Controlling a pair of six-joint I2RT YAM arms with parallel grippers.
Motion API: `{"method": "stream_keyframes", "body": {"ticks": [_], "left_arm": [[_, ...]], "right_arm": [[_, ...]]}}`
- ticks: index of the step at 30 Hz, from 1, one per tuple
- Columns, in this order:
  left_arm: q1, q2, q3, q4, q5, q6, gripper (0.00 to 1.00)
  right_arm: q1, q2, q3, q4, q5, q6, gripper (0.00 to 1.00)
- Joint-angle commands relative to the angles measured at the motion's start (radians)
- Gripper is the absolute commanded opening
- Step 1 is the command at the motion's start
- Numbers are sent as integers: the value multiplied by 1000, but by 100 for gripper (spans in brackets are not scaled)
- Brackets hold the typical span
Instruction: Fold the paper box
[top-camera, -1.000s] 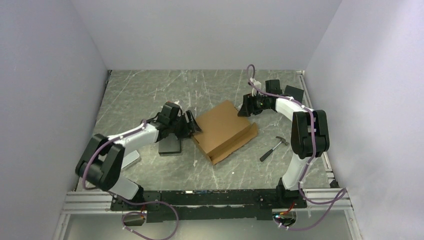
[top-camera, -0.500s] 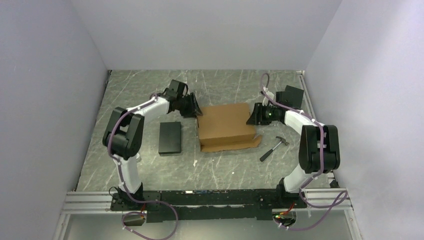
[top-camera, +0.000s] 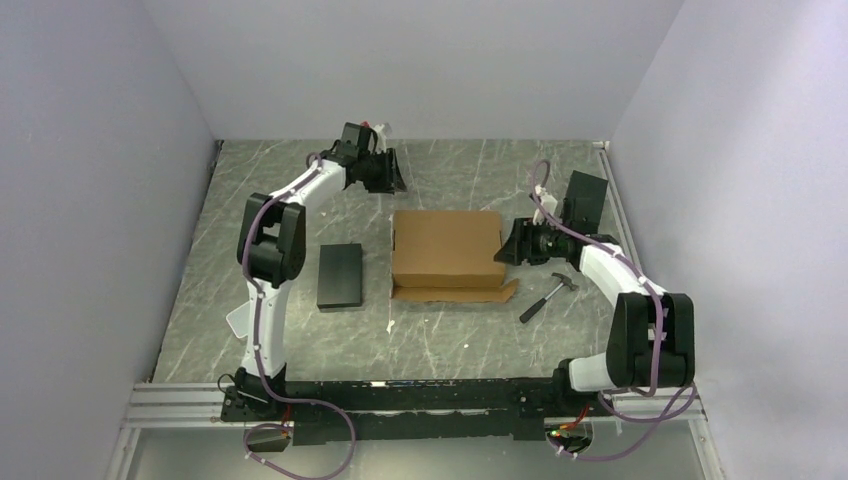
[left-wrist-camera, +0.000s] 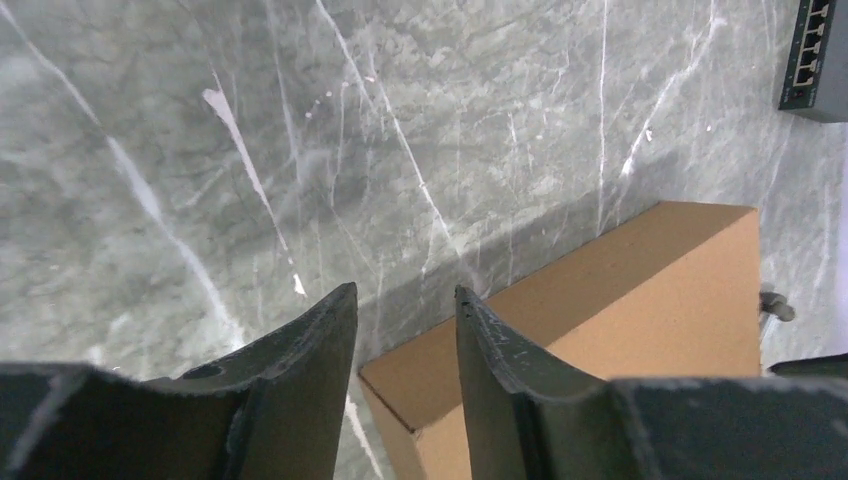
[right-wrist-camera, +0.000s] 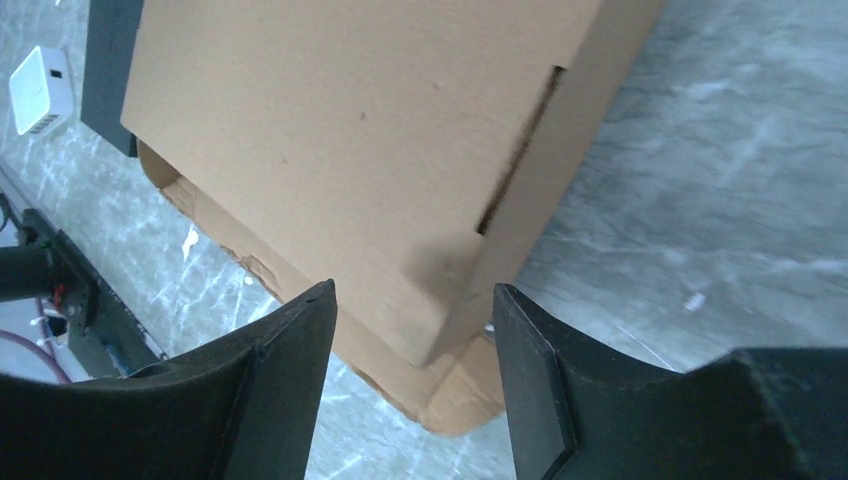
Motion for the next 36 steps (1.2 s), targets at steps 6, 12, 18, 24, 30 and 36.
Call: {"method": "stream_keyframes", "body": {"ticks": [6,12,18,24,30,36], "left_arm": [[9,-510,-438,231,-57,42,62],[-2,-706,-715,293,179,-54,62],[-89,-890,-879,229,46,-24,63],[-88,-827,-963,306,23,-112,65],[-89,-611,-796,250,30,-91,62],[-103,-433,-623,115,40,-46,46]], "right_arm": [[-71,-170,66,-101,-121,-393,63],[-12,-109,141,-155,-146,-524,59],[50,85,310,-283,-181,-685,55],[79,204,373,-194,-95,-545,56],[78,258,380,-200,-5,-504,56],[77,247,334,-185,51,-494,43]]}}
